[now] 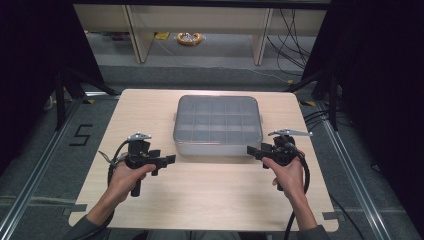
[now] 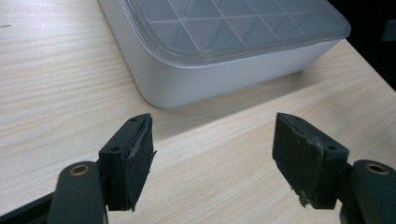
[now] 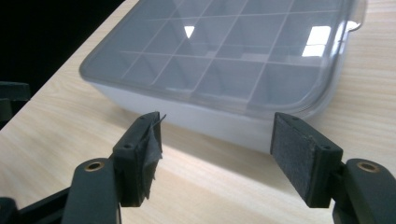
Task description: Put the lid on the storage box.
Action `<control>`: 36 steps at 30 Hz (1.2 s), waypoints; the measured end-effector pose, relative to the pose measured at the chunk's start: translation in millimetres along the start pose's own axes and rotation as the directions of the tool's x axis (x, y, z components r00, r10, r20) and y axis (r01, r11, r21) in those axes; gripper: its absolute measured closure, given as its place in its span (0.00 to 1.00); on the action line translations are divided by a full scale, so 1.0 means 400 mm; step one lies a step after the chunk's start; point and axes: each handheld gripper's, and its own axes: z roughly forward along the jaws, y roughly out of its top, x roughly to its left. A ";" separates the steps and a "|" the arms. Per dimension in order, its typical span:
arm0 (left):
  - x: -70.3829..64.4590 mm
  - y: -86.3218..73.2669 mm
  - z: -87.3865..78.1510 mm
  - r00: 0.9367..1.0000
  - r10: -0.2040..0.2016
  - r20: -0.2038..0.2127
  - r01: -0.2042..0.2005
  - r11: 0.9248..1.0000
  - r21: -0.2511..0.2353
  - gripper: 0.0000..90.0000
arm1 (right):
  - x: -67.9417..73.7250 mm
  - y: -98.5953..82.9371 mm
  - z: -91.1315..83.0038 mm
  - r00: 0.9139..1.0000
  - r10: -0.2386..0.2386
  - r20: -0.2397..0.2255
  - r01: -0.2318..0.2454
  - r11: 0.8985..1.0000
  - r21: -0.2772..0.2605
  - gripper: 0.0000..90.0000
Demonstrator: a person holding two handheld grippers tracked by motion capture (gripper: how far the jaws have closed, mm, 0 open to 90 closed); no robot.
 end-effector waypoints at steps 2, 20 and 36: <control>-0.003 -0.008 -0.003 1.000 0.012 0.003 -0.012 1.000 -0.001 0.32 | 0.007 -0.005 -0.001 1.000 -0.004 -0.014 0.004 1.000 0.009 0.38; -0.031 -0.076 -0.002 0.996 0.095 0.002 -0.095 0.995 0.029 0.27 | 0.016 -0.053 -0.020 0.999 -0.014 -0.046 0.014 1.000 -0.008 0.25; -0.033 -0.173 -0.027 0.987 0.161 -0.011 -0.160 0.986 0.040 0.25 | 0.041 -0.116 -0.011 0.996 -0.064 -0.064 0.065 0.998 0.016 0.19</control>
